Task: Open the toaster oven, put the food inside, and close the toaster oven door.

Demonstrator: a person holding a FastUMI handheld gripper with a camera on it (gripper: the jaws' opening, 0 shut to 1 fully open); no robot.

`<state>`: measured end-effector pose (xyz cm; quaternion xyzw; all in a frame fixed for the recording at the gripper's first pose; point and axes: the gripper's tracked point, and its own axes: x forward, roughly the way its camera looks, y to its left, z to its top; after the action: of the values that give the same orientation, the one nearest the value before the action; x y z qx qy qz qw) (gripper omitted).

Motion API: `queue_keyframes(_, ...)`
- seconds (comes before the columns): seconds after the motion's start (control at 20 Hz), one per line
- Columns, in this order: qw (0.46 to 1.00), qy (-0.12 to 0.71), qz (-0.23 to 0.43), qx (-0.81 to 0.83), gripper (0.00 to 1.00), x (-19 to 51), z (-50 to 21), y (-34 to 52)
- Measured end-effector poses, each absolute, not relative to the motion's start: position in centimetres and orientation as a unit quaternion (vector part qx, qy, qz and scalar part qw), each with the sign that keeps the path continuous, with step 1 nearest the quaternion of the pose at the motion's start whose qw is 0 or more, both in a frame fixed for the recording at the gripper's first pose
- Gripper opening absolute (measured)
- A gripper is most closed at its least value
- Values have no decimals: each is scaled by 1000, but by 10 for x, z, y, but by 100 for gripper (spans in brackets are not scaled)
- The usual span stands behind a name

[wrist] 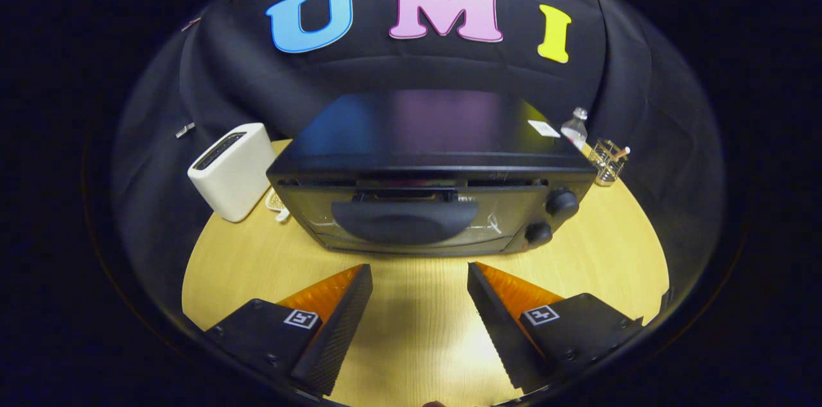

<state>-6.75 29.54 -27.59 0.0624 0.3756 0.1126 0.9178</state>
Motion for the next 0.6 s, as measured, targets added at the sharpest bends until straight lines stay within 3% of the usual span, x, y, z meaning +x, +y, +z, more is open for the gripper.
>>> queue_keyframes(0.45,973,196,122,17,97,-58,-171,252)
queue_keyframes(0.6,979,160,120,33,80,-59,-137,229)
